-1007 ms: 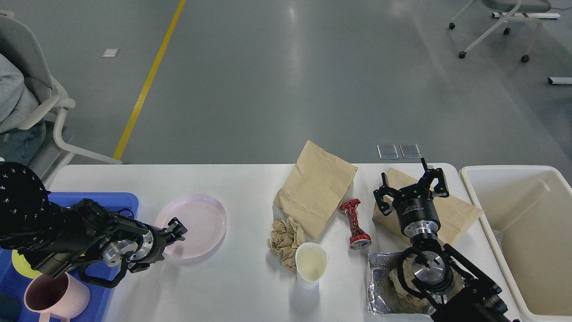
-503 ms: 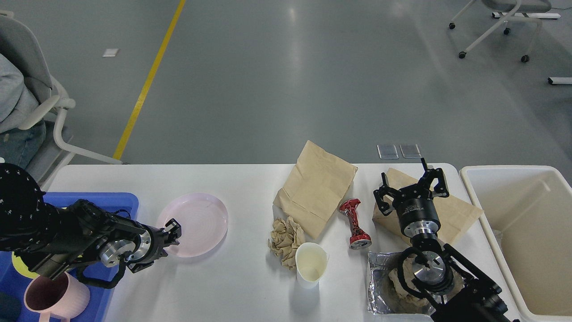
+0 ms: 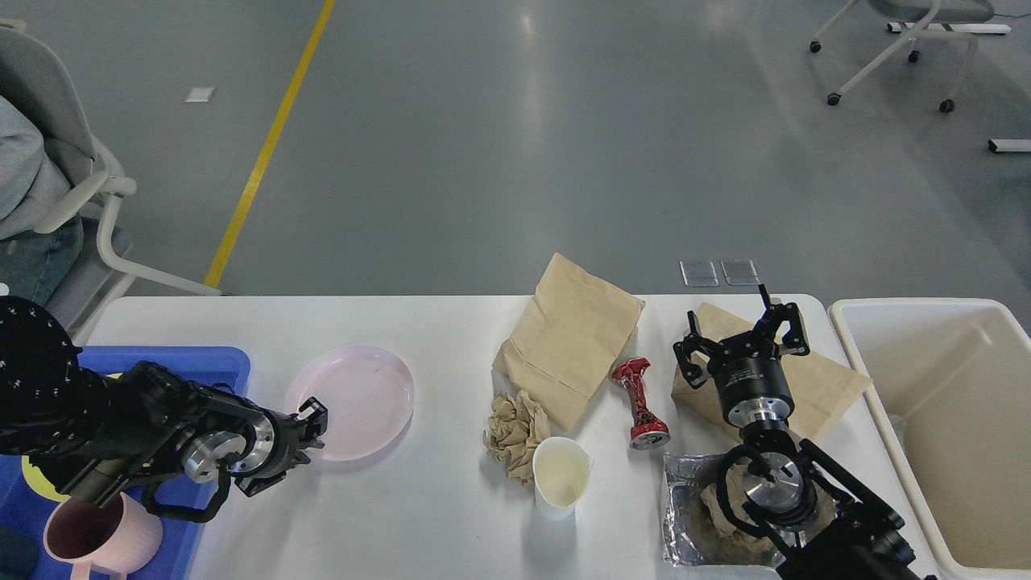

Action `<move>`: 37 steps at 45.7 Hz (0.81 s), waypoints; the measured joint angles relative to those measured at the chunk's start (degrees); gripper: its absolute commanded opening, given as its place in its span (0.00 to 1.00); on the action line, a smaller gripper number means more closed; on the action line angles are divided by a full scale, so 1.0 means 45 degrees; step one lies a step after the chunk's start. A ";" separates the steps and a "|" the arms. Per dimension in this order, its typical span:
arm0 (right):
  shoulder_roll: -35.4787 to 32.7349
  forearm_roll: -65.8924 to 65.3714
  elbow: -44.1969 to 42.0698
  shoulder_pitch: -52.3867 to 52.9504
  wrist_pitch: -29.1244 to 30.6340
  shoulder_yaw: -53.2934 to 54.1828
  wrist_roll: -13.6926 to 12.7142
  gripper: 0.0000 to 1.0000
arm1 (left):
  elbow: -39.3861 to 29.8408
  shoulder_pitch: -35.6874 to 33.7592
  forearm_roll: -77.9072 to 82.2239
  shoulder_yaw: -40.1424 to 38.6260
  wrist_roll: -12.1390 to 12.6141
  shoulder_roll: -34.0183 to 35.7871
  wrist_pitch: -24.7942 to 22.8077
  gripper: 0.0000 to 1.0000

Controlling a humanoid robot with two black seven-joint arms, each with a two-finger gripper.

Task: Tidy desktop
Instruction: 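Lower the left gripper to the pink plate edge and grasp it, then lift the pink plate and stack it on the yellow plate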

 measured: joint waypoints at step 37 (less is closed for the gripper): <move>0.0000 0.0000 0.0000 0.0000 0.0007 0.0000 0.0000 1.00 | -0.0719 -0.0891 -0.0446 0.0645 0.0033 0.0663 -0.2334 0.00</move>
